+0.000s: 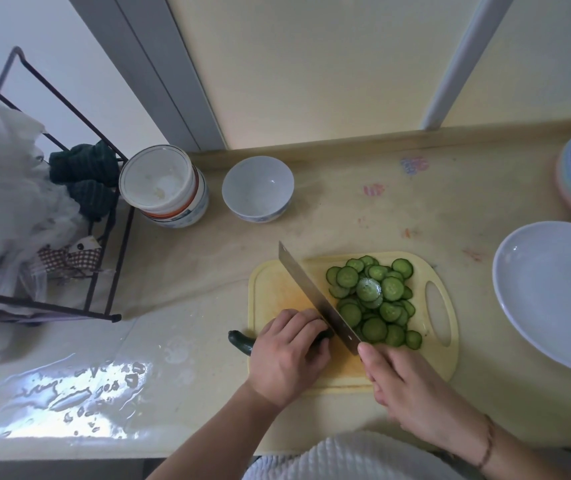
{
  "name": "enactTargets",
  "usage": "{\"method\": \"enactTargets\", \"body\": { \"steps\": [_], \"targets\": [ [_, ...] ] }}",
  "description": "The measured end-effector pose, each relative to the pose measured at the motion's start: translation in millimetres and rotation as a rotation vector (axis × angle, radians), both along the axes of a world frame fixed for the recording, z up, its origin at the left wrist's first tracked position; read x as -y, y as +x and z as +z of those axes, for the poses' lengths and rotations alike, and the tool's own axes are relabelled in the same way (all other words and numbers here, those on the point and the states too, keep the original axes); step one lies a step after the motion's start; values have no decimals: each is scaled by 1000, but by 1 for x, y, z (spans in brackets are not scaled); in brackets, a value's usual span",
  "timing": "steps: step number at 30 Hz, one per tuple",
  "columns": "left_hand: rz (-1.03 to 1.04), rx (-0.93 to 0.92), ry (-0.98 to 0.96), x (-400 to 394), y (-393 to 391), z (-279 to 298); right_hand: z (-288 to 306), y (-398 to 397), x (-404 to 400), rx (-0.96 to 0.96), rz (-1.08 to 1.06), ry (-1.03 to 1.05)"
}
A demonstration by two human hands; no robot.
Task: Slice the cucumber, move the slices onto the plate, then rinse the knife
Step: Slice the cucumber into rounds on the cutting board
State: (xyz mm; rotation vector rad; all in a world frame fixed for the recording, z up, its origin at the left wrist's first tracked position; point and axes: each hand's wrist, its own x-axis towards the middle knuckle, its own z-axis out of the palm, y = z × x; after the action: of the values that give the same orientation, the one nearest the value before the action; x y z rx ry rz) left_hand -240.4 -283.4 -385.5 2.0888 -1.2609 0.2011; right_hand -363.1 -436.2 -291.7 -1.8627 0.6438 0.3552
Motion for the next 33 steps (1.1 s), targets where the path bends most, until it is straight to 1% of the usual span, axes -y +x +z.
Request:
{"method": "enactTargets", "body": {
  "steps": [4,12,21,26,29,33],
  "targets": [
    [3,3,-11,1,0,0,8,-7,-3,36,-6,-25],
    [0,0,-23,1,0,-1,8,-7,-2,8,40,-67],
    [-1,-7,-36,2,-1,0,-21,14,-8,-28,69,-145],
    [9,-29,-10,-1,-1,0,-25,9,7,-88,-3,-9],
    [23,-25,0,-1,-1,0,-21,8,13,-101,-14,5],
    [31,-27,1,-1,-2,-2,-16,7,6,-71,-15,11]
  ]
}}
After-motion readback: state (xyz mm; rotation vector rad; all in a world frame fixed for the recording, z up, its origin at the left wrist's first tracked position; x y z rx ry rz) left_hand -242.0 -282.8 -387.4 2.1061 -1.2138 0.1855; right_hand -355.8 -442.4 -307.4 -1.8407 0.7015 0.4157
